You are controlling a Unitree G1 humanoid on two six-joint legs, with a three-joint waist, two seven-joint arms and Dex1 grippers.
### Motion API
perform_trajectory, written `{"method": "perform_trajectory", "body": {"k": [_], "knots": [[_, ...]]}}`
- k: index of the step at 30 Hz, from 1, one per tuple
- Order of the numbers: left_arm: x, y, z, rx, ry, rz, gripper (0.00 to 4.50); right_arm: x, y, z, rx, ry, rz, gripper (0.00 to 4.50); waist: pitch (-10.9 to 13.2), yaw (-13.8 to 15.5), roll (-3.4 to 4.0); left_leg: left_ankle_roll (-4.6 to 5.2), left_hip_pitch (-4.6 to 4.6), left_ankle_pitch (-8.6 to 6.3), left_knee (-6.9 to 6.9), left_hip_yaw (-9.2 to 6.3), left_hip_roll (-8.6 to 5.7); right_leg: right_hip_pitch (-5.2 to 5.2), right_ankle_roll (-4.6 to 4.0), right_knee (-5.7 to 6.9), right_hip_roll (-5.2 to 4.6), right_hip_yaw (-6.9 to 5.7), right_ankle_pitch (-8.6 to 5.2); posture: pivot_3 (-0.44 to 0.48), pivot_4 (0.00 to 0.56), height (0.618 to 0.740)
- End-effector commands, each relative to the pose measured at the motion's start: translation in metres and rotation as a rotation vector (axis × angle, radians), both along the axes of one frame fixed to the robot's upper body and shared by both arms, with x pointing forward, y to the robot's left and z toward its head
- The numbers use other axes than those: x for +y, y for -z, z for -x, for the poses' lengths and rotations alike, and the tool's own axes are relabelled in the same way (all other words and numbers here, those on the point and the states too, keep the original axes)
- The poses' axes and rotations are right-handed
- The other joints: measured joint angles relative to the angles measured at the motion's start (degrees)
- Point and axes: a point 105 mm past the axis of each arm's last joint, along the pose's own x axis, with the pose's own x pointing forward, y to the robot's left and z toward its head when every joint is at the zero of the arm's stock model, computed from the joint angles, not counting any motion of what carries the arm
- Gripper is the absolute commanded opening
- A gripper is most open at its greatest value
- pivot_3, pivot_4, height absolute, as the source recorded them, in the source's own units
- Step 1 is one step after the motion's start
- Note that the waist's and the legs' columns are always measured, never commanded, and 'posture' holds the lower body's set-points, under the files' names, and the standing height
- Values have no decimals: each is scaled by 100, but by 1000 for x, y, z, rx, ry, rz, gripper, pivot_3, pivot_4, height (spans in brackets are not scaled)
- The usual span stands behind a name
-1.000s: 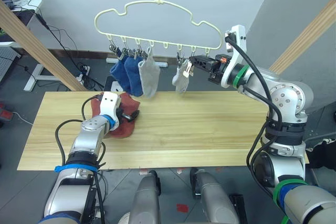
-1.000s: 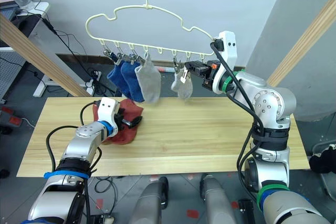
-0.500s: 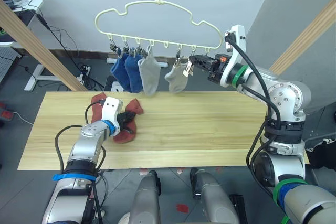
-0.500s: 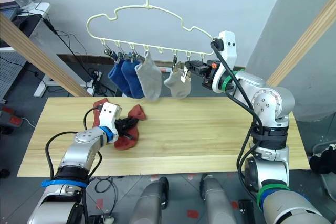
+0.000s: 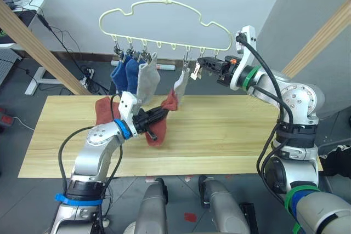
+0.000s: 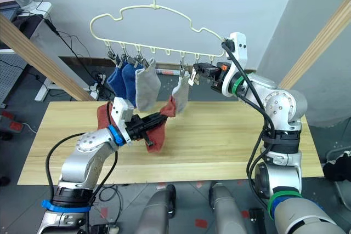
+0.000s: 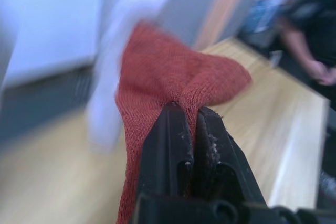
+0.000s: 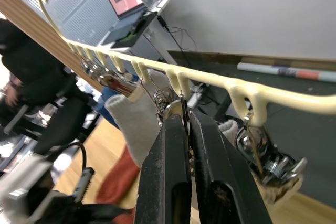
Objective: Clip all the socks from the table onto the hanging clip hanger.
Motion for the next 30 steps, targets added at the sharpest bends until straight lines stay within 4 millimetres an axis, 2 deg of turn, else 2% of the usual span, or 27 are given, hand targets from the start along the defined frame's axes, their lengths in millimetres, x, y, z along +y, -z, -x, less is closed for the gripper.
{"method": "perform_trajectory", "body": {"k": [1,7,14,30], "knots": [[-6,-10,8,-116,39,-25,15,-1,-3,3,79,-25,-76,0,0,-2,0,0,0,0,0,0,0,0,0,0,1,0,0,-26,354,740],[-18,-13,8,-190,64,-32,15,0,-4,7,140,-43,-110,0,0,6,0,1,-8,0,0,-2,-1,0,0,-10,1,-2,0,-29,346,740],[-20,-6,5,-179,54,-46,15,1,-4,12,170,-62,-127,0,0,-5,0,1,-10,0,0,-4,-1,-2,1,-10,2,-5,0,-34,341,740],[-28,-12,-9,-212,47,-39,15,8,3,18,190,-86,-98,0,0,-5,0,1,-13,-1,-1,-5,-1,-3,1,-12,3,-6,0,-34,344,740]]}}
